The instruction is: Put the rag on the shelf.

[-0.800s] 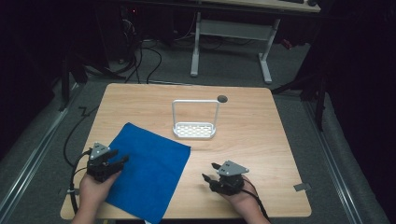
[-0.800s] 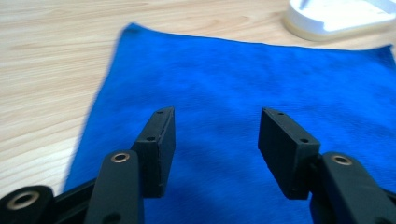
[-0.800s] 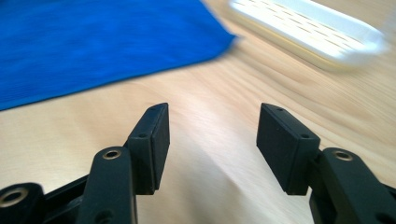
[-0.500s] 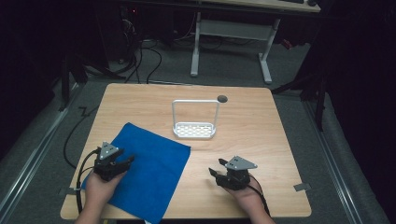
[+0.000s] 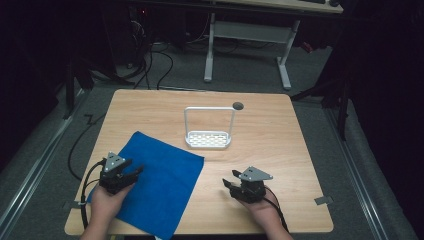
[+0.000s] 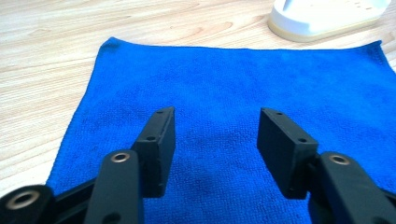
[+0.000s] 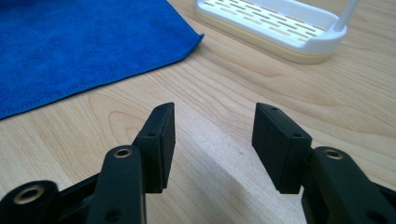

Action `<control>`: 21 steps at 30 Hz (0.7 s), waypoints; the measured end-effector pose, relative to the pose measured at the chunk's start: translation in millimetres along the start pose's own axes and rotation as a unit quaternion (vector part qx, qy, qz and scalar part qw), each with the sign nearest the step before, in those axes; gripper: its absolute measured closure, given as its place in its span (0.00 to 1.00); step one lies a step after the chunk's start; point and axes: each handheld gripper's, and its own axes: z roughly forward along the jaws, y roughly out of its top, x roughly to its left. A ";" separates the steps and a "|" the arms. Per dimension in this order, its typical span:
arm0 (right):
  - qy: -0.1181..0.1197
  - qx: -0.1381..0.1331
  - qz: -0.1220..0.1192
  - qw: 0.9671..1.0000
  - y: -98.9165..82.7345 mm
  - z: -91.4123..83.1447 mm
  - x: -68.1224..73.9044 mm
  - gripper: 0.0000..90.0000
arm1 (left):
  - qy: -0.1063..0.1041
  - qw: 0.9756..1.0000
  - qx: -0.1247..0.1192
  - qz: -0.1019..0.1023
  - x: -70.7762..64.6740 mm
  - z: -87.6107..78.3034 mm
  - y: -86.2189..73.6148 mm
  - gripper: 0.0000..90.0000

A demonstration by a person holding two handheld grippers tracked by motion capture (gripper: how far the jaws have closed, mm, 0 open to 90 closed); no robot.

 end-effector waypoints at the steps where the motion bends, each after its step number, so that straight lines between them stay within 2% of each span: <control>1: 0.001 0.002 -0.004 1.000 0.9 0.4 1.2 0.56 | 0.000 1.000 -0.002 0.001 0.2 -1.0 -0.5 0.56; 5: 0.009 -0.003 -0.022 1.000 5.2 3.6 8.6 0.59 | 0.003 1.000 -0.004 -0.004 1.4 -4.7 -2.4 0.56; 7: 0.013 -0.005 -0.029 0.999 7.8 6.1 12.9 0.62 | 0.006 1.000 -0.002 -0.014 3.9 -9.7 -6.2 0.56; 12: 0.027 -0.011 -0.036 0.999 16.5 14.7 23.0 0.68 | 0.015 1.000 0.006 -0.018 8.7 -20.1 -14.3 0.67; 17: 0.055 -0.006 -0.048 0.997 26.8 26.4 35.1 0.74 | 0.026 0.999 0.034 -0.030 16.4 -33.4 -28.6 0.73; 19: 0.058 -0.003 -0.048 0.997 28.1 28.9 37.4 0.75 | 0.029 0.998 0.039 -0.028 16.9 -35.0 -30.3 0.76; 21: 0.073 0.007 -0.056 0.996 31.3 39.1 43.9 0.78 | 0.038 0.998 0.048 -0.026 17.8 -39.5 -33.7 0.79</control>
